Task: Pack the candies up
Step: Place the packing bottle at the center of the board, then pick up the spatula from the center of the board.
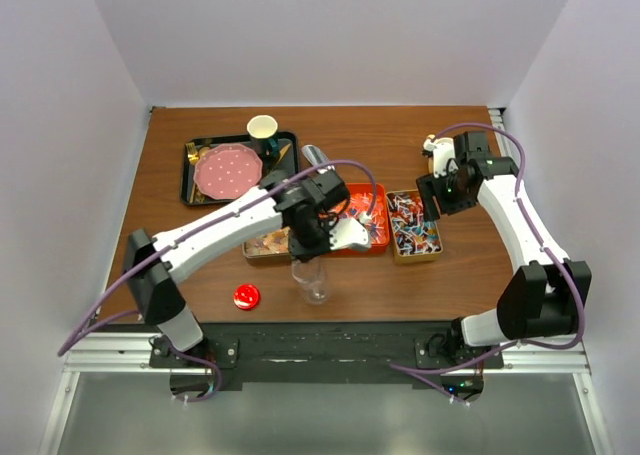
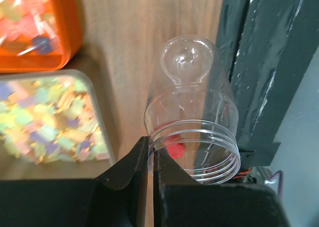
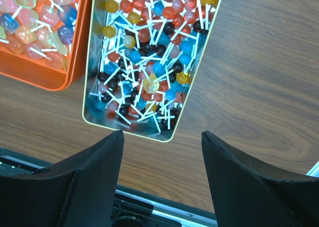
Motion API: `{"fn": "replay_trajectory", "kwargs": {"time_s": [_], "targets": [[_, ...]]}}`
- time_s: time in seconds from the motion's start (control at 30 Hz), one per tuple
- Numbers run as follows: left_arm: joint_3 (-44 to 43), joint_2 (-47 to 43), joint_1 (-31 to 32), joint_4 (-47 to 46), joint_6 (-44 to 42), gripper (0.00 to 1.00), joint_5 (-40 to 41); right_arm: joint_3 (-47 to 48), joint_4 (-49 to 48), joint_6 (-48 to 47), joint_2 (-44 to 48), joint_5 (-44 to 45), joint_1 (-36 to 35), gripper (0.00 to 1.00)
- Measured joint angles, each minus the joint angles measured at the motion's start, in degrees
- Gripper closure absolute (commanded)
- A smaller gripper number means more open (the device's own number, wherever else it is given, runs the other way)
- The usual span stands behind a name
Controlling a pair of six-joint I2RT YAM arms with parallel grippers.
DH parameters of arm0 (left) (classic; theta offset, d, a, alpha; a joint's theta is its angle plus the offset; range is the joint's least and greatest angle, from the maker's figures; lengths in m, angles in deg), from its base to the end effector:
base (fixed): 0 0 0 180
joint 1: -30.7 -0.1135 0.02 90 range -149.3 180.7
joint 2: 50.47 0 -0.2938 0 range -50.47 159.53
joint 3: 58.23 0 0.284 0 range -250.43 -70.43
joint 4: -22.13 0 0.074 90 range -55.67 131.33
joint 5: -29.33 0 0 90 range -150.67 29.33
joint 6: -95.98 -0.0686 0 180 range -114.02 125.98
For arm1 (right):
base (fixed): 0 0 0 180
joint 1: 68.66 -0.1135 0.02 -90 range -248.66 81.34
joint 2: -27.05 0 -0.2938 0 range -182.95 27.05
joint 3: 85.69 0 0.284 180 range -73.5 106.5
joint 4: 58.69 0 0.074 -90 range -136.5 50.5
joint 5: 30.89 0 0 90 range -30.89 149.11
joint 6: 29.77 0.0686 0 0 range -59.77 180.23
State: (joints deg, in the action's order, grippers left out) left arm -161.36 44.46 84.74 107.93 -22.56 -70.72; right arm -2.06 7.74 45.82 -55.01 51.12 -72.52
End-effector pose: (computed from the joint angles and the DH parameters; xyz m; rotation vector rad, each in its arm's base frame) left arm 0.1998 -0.2958 0.3085 1.9692 2.1995 -0.3240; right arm 0.3222 0.0313 0.2838 -0.4683 2.6487 0.1319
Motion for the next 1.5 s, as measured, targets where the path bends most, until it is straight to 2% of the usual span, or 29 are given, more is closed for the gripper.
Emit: {"fn": "replay_trajectory", "kwargs": {"time_s": [0.13,0.47,0.57,0.6,0.7,0.9,1.07,1.13,1.2,1.33,1.5], "targets": [[-0.6,5.0,2.3,-0.8,3.0,1.00,-0.4,0.2,-0.3,0.3,0.0,0.8,0.6,0.32],[-7.5,13.3,2.6,-3.8,5.8,1.00,1.4,2.2,-0.7,0.2,1.2,1.4,1.0,0.32],[-8.7,14.4,2.6,-4.4,6.1,0.86,2.0,0.7,-1.0,0.2,2.6,1.4,1.0,0.32],[-8.9,14.7,2.6,-4.4,6.4,0.77,2.1,0.0,-1.0,0.2,3.1,1.4,1.0,0.32],[-9.5,15.9,2.6,-4.6,6.8,0.63,2.2,-1.1,-0.9,0.2,3.9,1.4,1.2,0.32],[-13.1,17.0,2.6,-4.3,7.2,0.49,2.2,-1.1,-0.8,0.2,3.3,1.4,1.3,0.32],[-23.8,17.3,2.3,-4.5,8.2,0.34,3.2,1.8,-0.3,-0.1,0.1,1.4,1.3,0.32],[-28.1,17.1,1.9,-6.0,8.7,0.31,4.5,2.8,-0.3,-0.1,-1.0,1.1,1.3,0.32],[-29.0,16.2,0.5,-8.7,9.7,0.29,5.7,3.3,-0.4,0.0,-1.9,0.9,1.3,0.32],[-29.3,16.3,-7.3,-12.2,12.8,0.30,8.8,4.2,-0.7,0.1,-3.8,0.3,1.3,0.32],[-34.6,23.5,-18.9,-16.9,15.9,0.34,14.1,6.6,-1.9,1.0,-5.0,-1.8,1.3,0.32]]}}
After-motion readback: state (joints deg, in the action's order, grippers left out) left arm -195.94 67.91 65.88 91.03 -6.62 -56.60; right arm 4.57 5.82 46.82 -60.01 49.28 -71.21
